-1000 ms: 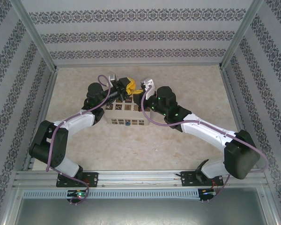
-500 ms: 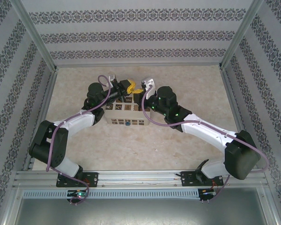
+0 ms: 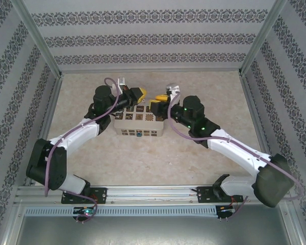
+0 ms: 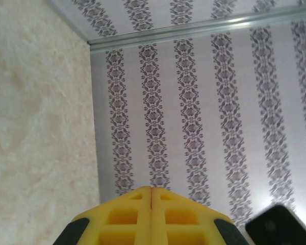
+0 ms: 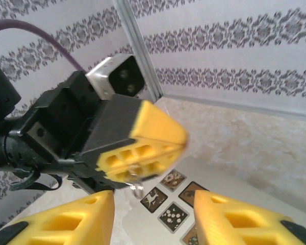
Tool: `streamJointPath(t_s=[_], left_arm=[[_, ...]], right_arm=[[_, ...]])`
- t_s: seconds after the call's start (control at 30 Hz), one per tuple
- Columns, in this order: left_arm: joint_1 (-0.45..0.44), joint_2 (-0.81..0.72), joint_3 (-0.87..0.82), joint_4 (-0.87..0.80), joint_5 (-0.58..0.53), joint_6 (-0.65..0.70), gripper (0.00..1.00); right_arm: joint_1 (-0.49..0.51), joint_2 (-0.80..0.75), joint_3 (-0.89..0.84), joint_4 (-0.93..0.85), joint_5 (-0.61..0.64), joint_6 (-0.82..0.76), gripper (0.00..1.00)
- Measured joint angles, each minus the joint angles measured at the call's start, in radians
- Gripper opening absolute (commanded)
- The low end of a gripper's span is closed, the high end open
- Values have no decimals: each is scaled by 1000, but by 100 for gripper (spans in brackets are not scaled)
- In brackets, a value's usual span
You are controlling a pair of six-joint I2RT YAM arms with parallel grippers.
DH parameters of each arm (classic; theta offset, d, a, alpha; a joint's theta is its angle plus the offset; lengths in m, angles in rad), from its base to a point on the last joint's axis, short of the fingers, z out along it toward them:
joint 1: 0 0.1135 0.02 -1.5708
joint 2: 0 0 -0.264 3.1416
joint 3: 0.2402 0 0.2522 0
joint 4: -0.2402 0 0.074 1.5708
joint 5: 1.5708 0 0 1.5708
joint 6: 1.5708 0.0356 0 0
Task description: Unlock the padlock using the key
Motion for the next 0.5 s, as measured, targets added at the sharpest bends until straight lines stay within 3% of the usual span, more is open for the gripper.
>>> streamJointPath(t_s=[0.23, 0.5], left_arm=[[0, -73, 15, -19, 43, 256, 0], [0, -63, 14, 35, 115, 324, 0]], right_arm=[[-58, -53, -30, 36, -129, 190, 54], [-58, -17, -30, 137, -291, 372, 53]])
